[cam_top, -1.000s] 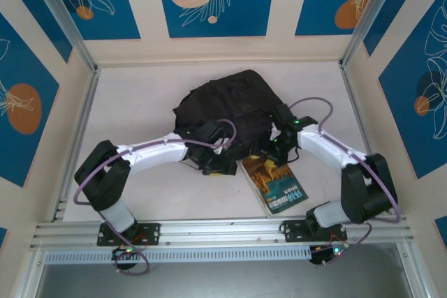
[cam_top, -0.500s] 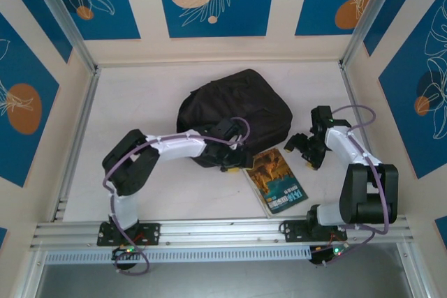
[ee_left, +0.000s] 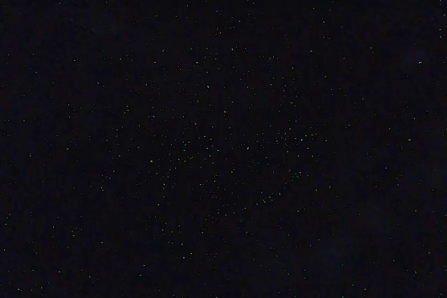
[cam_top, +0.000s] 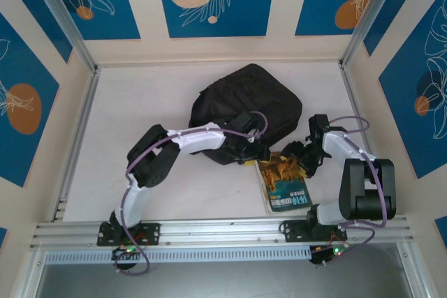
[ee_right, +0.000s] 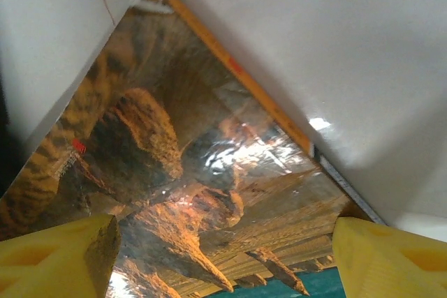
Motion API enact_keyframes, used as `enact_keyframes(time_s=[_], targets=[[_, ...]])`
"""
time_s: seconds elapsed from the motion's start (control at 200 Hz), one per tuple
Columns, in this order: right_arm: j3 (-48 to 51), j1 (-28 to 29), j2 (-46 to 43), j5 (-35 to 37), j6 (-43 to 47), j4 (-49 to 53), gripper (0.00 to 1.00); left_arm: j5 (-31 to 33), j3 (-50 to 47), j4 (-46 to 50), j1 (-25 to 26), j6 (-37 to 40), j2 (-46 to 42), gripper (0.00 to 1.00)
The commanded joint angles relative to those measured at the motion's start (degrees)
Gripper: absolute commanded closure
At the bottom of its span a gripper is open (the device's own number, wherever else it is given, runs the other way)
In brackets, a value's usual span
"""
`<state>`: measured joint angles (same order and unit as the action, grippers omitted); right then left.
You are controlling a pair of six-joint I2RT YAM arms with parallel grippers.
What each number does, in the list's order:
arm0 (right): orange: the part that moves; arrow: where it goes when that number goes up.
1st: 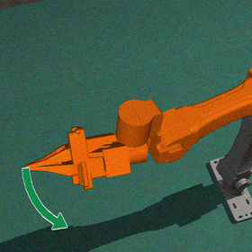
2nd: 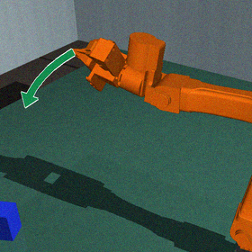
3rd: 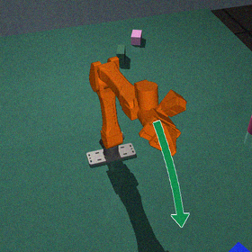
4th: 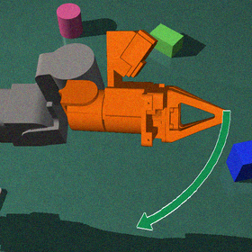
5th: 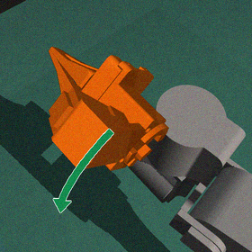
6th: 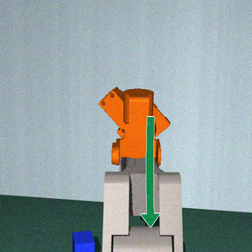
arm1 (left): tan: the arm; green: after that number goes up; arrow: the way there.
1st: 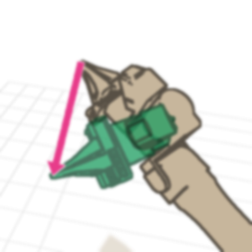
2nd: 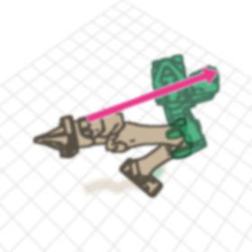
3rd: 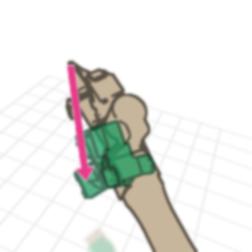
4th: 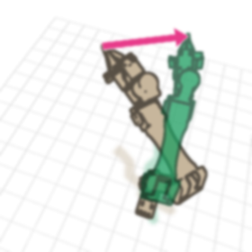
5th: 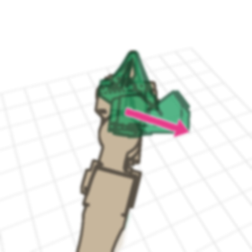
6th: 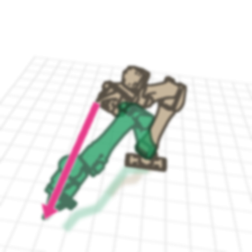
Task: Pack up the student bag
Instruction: Rotate the book at the bottom-right of the table.
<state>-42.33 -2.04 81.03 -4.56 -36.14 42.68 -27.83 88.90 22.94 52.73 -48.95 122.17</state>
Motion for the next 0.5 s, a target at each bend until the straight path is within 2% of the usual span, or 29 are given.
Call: enact_keyframes(time_s=[0.0,0.18,0.32,0.395,0.495], targets=[[1.61,0.82,0.18,-2.26,-0.69,0.58,0.2,-0.14,5.87,2.44,0.42,2.93,3.64,0.39],[3.04,4.06,-0.44,-4.33,-3.08,-0.15,0.2,-0.22,12.02,5.34,-0.23,4.19,7.07,0.39],[4.59,6.85,-1.39,-10.79,-6.34,-5.04,0.22,0.04,13.76,7.03,-1.41,5.33,7.43,0.39],[3.54,7.07,-3.38,-10.25,-6.5,-4.05,0.24,0.21,12.93,9.28,-2.06,6.78,5.83,0.4],[1.58,6.0,-8.35,-5.14,-5.53,0.37,0.27,2.34,9.33,12.46,-2.32,10.54,1.09,0.39]])
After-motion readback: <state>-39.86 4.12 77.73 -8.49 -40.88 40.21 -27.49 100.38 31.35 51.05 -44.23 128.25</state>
